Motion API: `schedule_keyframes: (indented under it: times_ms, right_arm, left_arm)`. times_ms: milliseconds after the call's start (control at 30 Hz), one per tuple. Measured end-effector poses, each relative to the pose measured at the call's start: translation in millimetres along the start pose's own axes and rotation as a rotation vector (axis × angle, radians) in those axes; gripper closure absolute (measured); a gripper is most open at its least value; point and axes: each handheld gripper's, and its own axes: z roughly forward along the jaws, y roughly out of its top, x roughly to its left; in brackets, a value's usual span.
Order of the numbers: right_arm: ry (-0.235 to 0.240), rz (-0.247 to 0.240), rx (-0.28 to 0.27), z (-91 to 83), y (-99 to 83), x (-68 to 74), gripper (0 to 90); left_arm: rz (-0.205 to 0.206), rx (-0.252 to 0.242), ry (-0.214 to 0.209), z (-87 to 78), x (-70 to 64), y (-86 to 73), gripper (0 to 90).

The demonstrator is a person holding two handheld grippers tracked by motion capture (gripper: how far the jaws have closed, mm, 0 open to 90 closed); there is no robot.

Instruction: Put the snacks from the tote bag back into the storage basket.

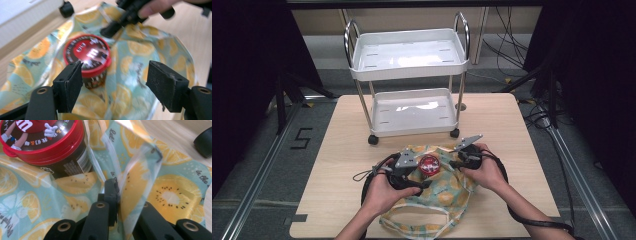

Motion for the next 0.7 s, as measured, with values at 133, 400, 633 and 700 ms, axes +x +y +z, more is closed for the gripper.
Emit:
schedule_keyframes:
  times_ms: [133, 400, 633, 700]
  right_arm:
    - [-0.008, -0.026, 0.005, -2.1, -1.1, -2.3, 86.8]
    - [-0.026, -0.036, -0.036, 0.9, -3.1, -3.0, 86.6]
    - [-0.057, -0.013, 0.004, -3.1, -3.1, -2.4, 86.4]
    - [-0.059, -0.013, -0.005, -3.3, -3.0, -2.2, 86.4]
  left_arm:
    - [-0.033, -0.025, 0.041, 5.9, 5.8, -1.2, 27.7]
    - [-0.067, -0.052, 0.053, 15.7, 11.1, -2.0, 26.8]
    - [-0.084, -0.07, 0.063, 17.8, 12.4, 0.4, 26.4]
    - [-0.081, -0.068, 0.073, 15.9, 13.2, 0.4, 26.4]
